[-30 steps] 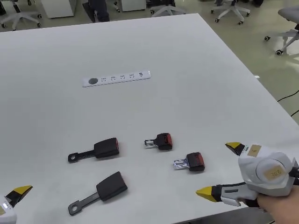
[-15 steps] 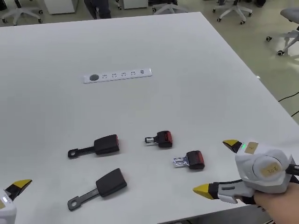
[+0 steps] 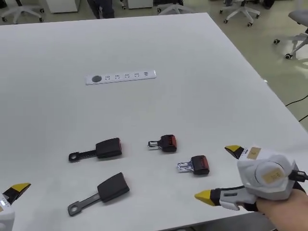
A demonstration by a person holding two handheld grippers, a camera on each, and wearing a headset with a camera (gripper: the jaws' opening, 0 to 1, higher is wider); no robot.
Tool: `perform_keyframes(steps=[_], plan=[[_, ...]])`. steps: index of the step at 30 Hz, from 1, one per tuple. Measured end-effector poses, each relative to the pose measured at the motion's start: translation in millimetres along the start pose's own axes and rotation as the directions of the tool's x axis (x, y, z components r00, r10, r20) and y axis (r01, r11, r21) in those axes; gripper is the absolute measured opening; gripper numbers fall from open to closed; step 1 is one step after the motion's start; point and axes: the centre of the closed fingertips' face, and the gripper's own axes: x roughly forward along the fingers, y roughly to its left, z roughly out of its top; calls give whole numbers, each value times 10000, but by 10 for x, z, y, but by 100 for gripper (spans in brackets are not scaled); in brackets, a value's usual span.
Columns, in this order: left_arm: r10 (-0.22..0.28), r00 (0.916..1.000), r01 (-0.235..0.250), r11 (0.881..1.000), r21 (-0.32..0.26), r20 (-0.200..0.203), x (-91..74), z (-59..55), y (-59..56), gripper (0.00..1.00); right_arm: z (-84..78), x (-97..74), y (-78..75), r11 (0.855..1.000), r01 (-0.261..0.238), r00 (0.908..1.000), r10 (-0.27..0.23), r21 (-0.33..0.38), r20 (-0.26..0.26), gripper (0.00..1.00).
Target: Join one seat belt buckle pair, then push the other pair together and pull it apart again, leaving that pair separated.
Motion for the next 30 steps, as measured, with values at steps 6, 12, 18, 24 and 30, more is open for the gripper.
perform_keyframes(steps=[6,12,18,24,30], plan=[[-23,10000,23,10000,51,-39,1,-1,-9,95,-44,-14,-33,9998,161,9998,-161,71,-77,92],[-103,9999,103,9999,68,-64,-2,4,-35,96,-54,0,-22,9999,145,9998,-145,18,-107,95],[-192,9998,193,9998,75,-74,3,5,-55,96,-40,-4,-62,9996,275,9996,-274,93,-41,100],[-179,9998,179,9998,61,-58,-2,8,-51,97,-34,-20,-72,9993,345,9994,-345,166,-12,100],[-151,9999,151,9998,88,-68,-6,18,-54,97,-38,6,-38,9998,202,9998,-202,47,-22,99]])
